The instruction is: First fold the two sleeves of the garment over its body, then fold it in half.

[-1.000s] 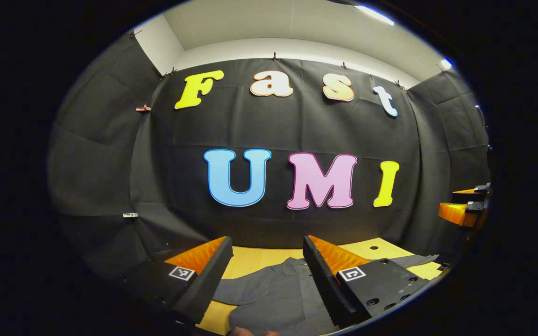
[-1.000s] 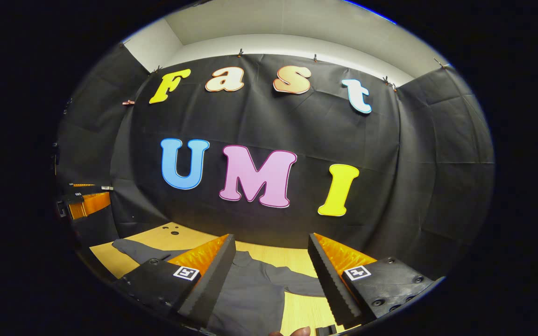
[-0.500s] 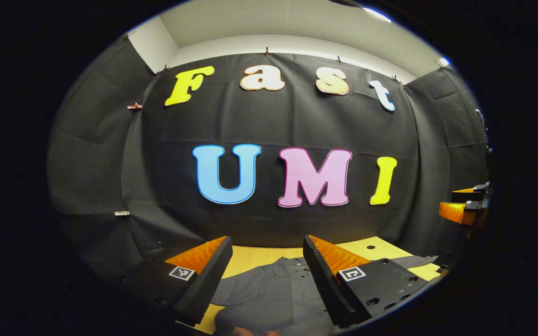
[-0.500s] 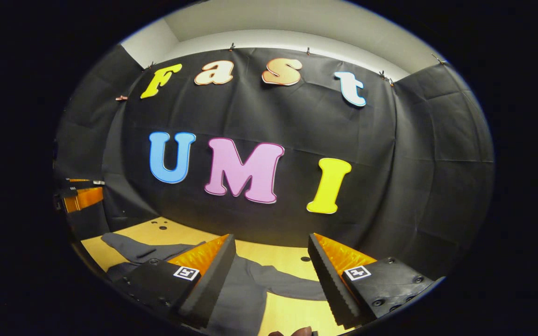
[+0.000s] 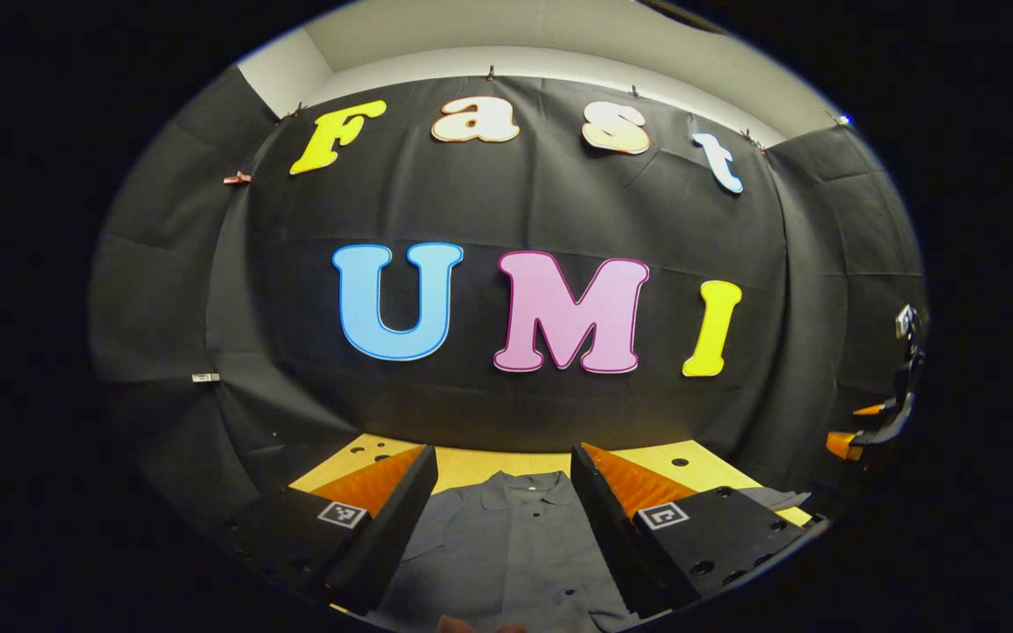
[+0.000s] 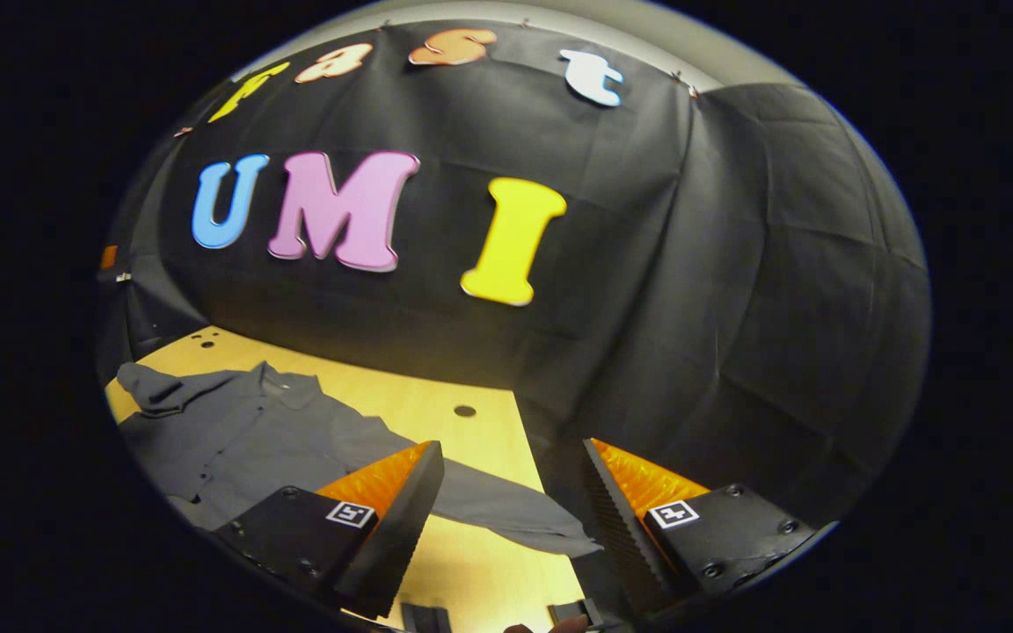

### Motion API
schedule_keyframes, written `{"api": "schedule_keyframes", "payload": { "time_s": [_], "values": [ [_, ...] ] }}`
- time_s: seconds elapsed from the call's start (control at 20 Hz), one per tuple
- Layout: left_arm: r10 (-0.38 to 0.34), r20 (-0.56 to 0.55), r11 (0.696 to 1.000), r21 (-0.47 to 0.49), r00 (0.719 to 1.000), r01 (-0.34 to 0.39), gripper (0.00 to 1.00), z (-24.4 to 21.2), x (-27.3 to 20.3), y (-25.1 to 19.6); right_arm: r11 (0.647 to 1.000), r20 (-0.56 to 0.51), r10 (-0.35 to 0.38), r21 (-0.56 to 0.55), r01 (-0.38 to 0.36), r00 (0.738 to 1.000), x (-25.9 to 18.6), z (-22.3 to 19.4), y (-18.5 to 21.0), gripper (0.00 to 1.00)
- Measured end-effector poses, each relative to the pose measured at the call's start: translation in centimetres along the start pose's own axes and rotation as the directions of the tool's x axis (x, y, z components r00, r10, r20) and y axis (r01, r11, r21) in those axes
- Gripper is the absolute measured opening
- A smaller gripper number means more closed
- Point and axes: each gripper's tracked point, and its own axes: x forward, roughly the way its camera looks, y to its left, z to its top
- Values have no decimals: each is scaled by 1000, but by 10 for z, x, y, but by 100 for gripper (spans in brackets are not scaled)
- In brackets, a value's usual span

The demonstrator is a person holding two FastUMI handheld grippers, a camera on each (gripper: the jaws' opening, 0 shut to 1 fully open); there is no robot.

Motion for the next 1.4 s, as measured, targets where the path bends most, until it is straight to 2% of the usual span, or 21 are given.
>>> {"api": "schedule_keyframes", "payload": {
  "time_s": [0.25, 0.5, 0.65, 0.85, 1.0, 1.1, 1.15, 1.2, 1.25, 1.3, 1.35, 1.4],
  "values": [
    [43, -46, 998, 53, 998, -41, 96, -13, 15, -21, 995, -136, 11, 101, 3, 991, 60, -80, -34, 97],
    [93, -87, 995, 55, 992, -88, 96, -27, 24, -35, 989, -276, 51, 148, -10, 960, 99, -164, -49, 97],
    [124, -106, 991, 52, 987, -119, 96, -32, 27, -32, 986, -337, 48, 164, 8, 940, 119, -204, -55, 97],
    [177, -117, 983, 69, 977, -170, 96, -33, 34, -18, 977, -398, 41, 209, 47, 916, 138, -233, -63, 97],
    [197, -128, 979, 73, 972, -189, 96, -35, 35, -14, 970, -436, 72, 239, 38, 897, 145, -247, -62, 97],
    [194, -131, 980, 75, 972, -186, 96, -36, 38, -15, 965, -432, 92, 262, 27, 897, 152, -245, -56, 97],
    [194, -129, 979, 79, 972, -185, 96, -36, 39, -15, 962, -453, 108, 272, 22, 885, 153, -249, -50, 87],
    [193, -129, 980, 84, 973, -183, 96, -35, 40, -15, 953, -448, 124, 302, 20, 885, 157, -245, -46, 78],
    [192, -126, 979, 89, 973, -182, 96, -34, 41, -15, 948, -463, 138, 318, 20, 875, 157, -249, -42, 60],
    [191, -125, 979, 91, 974, -181, 96, -32, 42, -14, 942, -463, 145, 334, 21, 874, 157, -246, -42, 61],
    [191, -127, 979, 91, 973, -180, 96, -33, 42, -13, 942, -467, 134, 334, 34, 874, 157, -247, -43, 51],
    [193, -129, 979, 89, 973, -182, 96, -35, 42, -13, 947, -470, 106, 316, 56, 876, 158, -245, -51, 46]
  ]
}}
